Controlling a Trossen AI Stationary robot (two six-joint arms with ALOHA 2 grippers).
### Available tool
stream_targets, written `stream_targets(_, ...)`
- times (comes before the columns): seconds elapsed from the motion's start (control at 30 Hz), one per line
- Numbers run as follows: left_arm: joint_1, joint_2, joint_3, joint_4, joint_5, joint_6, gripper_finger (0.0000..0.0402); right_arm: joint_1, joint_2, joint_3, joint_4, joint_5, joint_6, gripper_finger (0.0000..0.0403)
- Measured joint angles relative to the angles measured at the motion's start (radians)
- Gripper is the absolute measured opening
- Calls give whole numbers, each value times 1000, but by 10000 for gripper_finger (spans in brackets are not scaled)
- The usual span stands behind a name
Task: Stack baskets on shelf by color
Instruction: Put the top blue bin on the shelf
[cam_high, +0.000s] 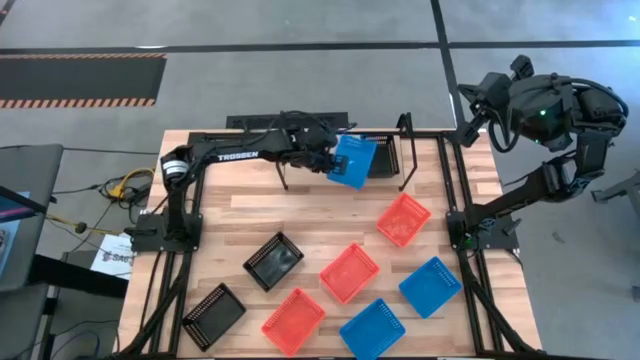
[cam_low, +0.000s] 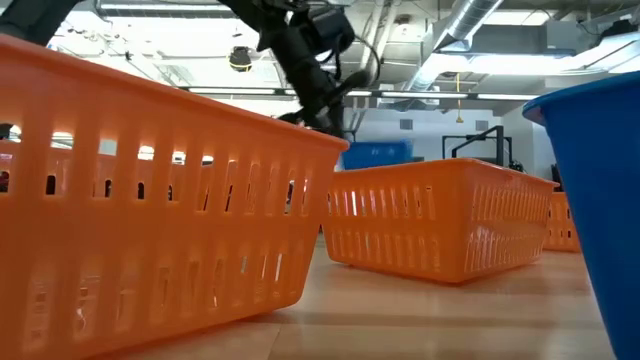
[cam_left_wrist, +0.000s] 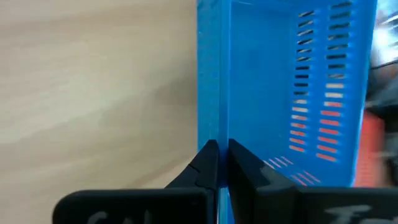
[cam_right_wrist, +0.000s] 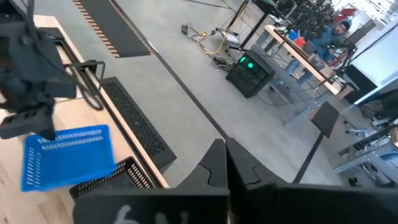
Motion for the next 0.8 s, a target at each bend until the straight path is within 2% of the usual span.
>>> stream_targets(0.17,13,-18,1,-61,-74,-3,0,0,0,0,0,-14,0,1)
stream_targets(0.8,105,-16,1,-40,5,-59,0,0,0,0,0,-14,-4,1)
